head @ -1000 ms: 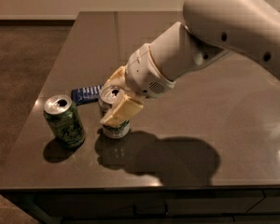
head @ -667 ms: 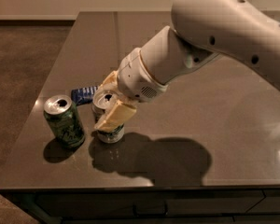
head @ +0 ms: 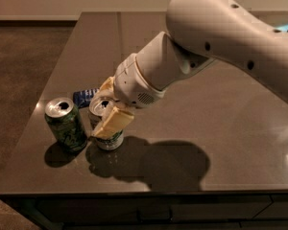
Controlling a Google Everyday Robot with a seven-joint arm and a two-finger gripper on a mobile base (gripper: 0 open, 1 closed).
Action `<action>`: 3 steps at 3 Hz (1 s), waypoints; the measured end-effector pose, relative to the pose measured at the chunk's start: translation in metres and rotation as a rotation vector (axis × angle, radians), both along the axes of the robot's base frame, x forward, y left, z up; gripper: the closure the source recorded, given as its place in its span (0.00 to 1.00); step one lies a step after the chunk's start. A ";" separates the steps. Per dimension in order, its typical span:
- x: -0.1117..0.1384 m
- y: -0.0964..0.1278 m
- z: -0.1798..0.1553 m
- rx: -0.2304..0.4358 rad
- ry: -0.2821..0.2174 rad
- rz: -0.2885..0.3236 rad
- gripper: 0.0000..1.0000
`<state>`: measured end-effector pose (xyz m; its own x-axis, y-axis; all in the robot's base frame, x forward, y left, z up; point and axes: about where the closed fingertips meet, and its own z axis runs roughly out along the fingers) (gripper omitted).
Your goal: Move 7up can near green can
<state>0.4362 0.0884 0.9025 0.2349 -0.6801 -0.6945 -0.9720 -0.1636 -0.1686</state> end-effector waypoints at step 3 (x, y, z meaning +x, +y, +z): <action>-0.004 0.004 0.003 -0.005 -0.007 0.009 0.00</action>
Offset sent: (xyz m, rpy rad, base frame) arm -0.0013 0.0012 0.0009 -0.0013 -0.0022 0.0027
